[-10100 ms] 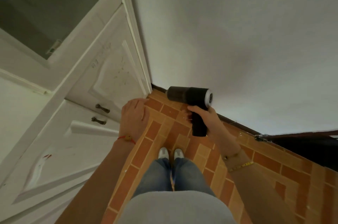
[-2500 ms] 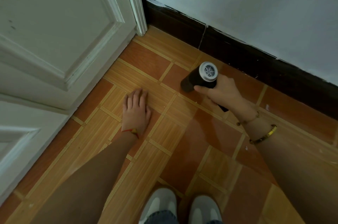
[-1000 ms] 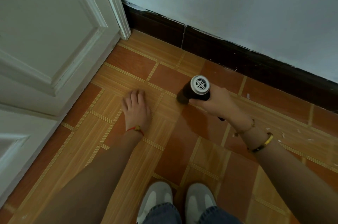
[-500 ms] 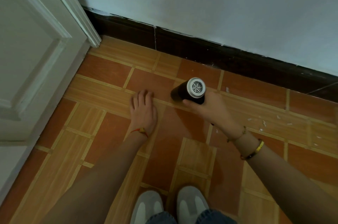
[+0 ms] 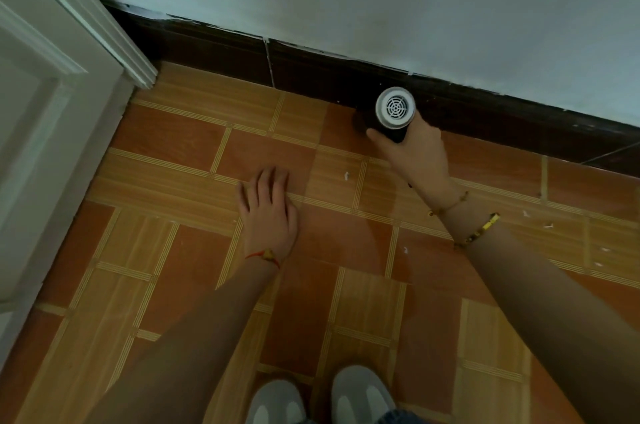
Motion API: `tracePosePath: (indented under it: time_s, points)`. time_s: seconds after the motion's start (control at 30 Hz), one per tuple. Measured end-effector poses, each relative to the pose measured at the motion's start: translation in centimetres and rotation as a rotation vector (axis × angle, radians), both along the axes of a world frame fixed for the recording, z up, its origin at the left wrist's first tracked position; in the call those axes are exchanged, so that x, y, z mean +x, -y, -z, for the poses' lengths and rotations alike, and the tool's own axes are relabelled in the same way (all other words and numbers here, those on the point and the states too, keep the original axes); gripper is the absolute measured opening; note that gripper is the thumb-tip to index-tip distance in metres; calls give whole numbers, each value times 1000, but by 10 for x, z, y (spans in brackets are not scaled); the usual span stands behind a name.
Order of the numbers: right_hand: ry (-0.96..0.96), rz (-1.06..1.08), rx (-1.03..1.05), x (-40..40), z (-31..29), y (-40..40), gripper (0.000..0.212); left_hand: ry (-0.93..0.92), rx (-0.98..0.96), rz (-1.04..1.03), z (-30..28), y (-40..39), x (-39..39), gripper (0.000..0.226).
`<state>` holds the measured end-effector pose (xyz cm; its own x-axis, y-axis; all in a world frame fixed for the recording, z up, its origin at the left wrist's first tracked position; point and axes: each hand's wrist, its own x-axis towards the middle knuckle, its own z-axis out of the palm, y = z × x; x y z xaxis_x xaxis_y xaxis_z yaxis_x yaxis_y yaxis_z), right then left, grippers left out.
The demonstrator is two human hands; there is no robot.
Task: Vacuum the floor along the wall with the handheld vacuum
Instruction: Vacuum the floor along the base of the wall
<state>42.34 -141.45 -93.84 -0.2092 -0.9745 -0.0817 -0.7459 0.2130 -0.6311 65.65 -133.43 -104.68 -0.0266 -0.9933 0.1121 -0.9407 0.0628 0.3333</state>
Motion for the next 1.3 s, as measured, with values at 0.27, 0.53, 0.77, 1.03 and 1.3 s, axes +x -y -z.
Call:
tracePosePath:
  time_s: [0.27,0.53,0.77,1.03,1.3]
  points:
    - [30,-27,12,15,1,5,66,-11,-17,-13,-1,0,0,47]
    - [12,-41,1,21,-2,15,69,-15,-30,-12,-1,1,0,47]
    - [19,-30,36,22,-4,25,67,-20,-23,-7,-1,0,1,47]
    - [22,-32,148,-21,-15,-20,62,-6,-19,-10,1,1,1,48]
    - [63,-169,262,-6,-23,-46,59,14,-27,-12,3,0,1,47]
